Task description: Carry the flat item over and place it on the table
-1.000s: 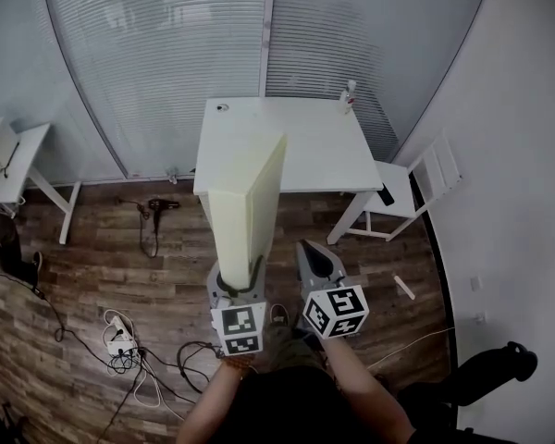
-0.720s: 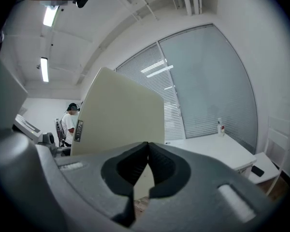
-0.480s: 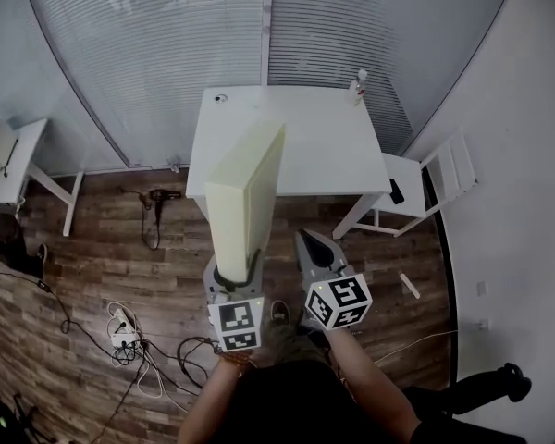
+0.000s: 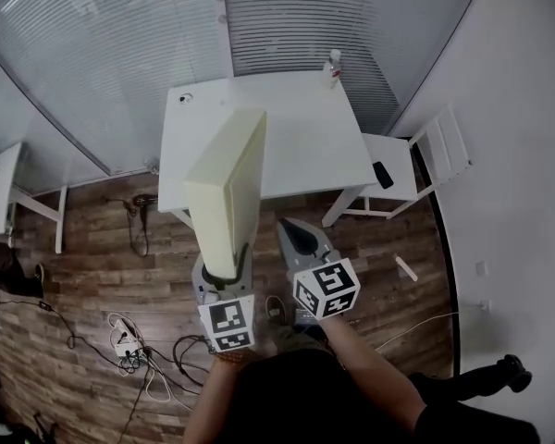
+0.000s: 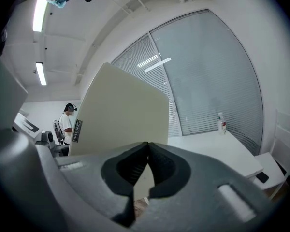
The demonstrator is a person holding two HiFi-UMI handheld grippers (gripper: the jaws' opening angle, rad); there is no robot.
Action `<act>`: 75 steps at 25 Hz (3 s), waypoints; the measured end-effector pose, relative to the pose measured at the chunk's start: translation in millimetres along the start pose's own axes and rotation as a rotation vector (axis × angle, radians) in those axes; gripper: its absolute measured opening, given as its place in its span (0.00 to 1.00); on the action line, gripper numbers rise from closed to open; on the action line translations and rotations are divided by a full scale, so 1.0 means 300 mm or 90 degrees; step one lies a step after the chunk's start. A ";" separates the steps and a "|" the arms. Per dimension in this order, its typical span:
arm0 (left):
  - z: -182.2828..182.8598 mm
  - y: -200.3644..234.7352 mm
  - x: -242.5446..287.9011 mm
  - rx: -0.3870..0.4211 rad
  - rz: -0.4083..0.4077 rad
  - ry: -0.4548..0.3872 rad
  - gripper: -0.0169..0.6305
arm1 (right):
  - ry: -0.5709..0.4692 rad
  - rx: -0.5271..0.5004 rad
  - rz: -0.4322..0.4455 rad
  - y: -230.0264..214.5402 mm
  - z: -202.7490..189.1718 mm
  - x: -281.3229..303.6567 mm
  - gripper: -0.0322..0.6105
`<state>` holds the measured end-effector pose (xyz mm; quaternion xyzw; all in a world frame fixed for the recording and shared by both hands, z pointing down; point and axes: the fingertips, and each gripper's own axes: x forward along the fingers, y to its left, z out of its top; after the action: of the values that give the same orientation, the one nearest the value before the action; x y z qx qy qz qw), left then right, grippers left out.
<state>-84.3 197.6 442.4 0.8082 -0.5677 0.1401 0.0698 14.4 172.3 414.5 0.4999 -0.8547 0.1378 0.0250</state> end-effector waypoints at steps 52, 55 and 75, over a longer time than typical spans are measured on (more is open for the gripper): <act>0.117 0.279 1.225 0.049 0.000 0.084 0.45 | 0.074 -0.036 0.032 -0.702 0.205 0.908 0.05; 0.111 0.273 1.278 0.047 0.037 0.088 0.45 | 0.088 -0.056 0.054 -0.772 0.195 0.939 0.05; 0.025 0.194 1.494 0.019 0.020 0.059 0.45 | 0.126 -0.065 0.059 -0.914 0.091 1.044 0.05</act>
<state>4.0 -226.9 569.7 0.7927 -0.5743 0.1875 0.0817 97.0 -227.0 502.5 0.4417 -0.8762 0.1435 0.1285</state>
